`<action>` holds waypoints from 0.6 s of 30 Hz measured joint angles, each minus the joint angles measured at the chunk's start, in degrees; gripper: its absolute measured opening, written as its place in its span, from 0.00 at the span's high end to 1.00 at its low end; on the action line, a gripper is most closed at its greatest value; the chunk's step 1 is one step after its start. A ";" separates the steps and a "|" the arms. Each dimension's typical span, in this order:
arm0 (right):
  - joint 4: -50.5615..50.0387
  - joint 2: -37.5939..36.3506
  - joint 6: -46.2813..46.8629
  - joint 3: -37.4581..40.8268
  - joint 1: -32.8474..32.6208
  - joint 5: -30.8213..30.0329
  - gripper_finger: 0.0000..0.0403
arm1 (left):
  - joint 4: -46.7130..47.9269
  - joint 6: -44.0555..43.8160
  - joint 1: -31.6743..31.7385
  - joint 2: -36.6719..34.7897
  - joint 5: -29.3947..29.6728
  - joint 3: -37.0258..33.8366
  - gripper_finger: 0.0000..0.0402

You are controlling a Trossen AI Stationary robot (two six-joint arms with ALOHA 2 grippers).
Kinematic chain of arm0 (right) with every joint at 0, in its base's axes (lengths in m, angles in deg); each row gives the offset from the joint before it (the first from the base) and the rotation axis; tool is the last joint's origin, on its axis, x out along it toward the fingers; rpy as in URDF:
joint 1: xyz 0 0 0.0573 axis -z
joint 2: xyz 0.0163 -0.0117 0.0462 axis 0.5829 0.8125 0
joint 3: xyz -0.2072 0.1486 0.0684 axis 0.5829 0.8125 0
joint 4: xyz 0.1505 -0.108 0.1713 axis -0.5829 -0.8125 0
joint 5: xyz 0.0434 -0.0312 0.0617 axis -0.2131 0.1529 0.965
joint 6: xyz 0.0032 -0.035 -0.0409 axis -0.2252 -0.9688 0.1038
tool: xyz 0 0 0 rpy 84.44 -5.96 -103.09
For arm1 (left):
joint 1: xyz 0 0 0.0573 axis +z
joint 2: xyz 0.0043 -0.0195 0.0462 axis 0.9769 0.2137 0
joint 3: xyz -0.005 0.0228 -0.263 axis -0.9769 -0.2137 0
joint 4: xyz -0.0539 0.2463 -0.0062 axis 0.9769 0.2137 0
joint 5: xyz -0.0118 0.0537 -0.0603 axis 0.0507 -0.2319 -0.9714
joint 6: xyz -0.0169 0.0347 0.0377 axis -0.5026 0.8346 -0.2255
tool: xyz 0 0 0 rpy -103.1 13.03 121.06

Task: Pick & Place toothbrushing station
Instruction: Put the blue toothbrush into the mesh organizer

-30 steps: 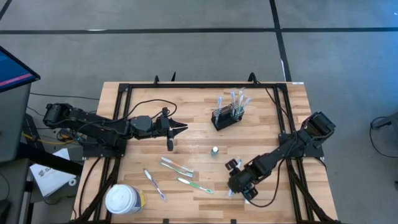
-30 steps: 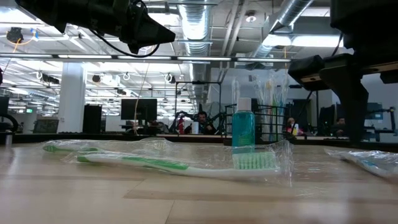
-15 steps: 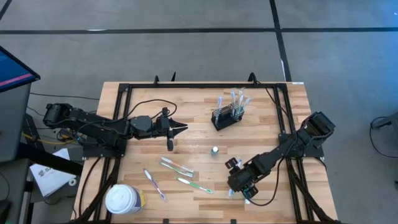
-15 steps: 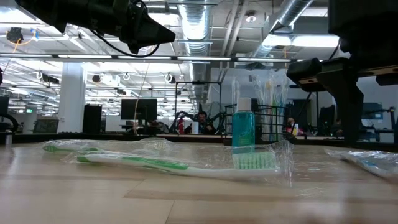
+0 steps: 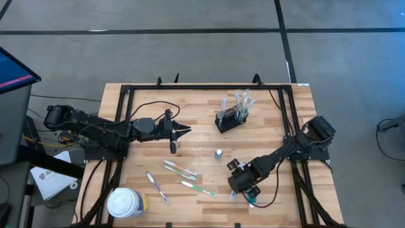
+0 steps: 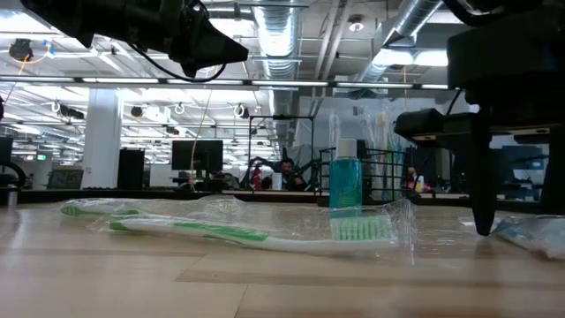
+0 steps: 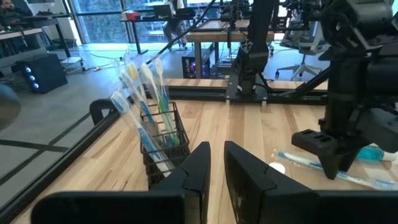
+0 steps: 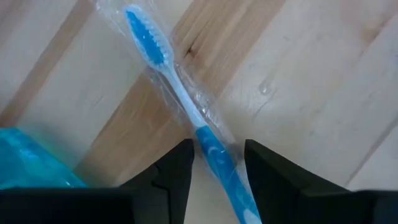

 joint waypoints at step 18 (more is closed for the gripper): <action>-3.63 -0.93 0.30 -2.80 0.87 -0.04 0.98 | -0.01 0.00 -0.01 0.04 -0.02 -0.03 0.90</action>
